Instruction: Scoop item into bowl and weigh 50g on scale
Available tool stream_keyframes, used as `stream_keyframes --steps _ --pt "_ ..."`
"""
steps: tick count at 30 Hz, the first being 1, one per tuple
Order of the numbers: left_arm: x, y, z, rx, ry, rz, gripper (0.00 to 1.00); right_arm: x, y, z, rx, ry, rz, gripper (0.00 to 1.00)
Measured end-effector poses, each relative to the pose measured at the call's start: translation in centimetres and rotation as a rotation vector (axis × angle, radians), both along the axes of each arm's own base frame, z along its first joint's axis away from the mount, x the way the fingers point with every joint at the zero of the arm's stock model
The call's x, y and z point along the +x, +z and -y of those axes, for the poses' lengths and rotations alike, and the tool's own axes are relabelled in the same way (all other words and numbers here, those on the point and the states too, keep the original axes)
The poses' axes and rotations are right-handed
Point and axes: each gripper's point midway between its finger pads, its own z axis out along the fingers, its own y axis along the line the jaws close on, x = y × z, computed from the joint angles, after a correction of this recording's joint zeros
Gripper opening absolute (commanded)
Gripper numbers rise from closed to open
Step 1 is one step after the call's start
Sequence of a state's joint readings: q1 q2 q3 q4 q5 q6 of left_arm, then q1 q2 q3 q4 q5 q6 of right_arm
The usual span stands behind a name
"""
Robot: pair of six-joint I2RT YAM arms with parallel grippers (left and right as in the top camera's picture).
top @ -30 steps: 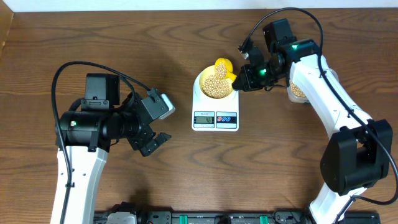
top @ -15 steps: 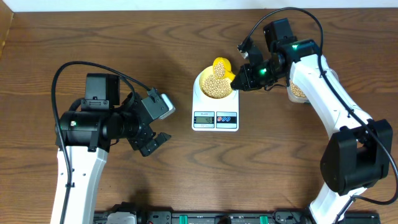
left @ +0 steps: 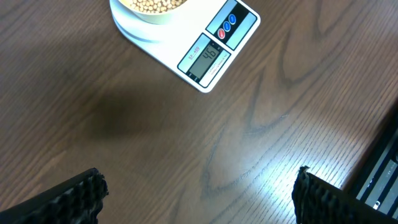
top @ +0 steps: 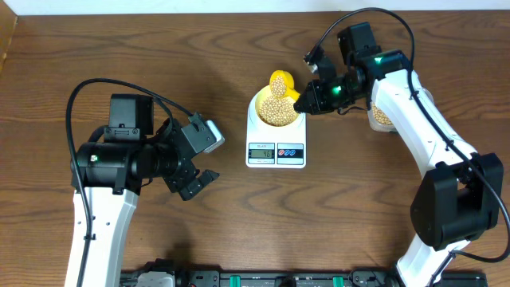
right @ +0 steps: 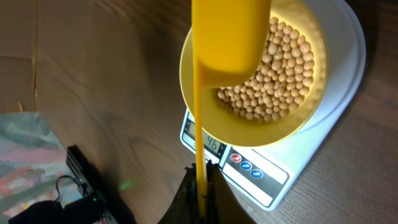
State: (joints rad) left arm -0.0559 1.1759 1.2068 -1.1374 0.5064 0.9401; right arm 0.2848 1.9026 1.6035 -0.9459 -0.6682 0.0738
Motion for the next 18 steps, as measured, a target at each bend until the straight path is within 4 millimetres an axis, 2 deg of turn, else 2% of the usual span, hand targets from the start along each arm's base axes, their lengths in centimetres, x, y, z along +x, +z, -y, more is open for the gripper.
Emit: stream_keyframes --steps 8,11,18 --pt "0.0 0.0 -0.01 0.0 0.0 0.0 0.98 -0.19 -0.47 0.47 -0.036 -0.019 -0.019 0.01" --pt "0.0 0.0 -0.01 0.0 0.0 0.0 0.98 0.63 0.03 -0.02 -0.006 -0.018 0.02 0.01" --pt "0.0 0.0 -0.01 0.0 0.0 0.0 0.98 0.47 -0.2 -0.03 -0.028 -0.028 0.01 0.01"
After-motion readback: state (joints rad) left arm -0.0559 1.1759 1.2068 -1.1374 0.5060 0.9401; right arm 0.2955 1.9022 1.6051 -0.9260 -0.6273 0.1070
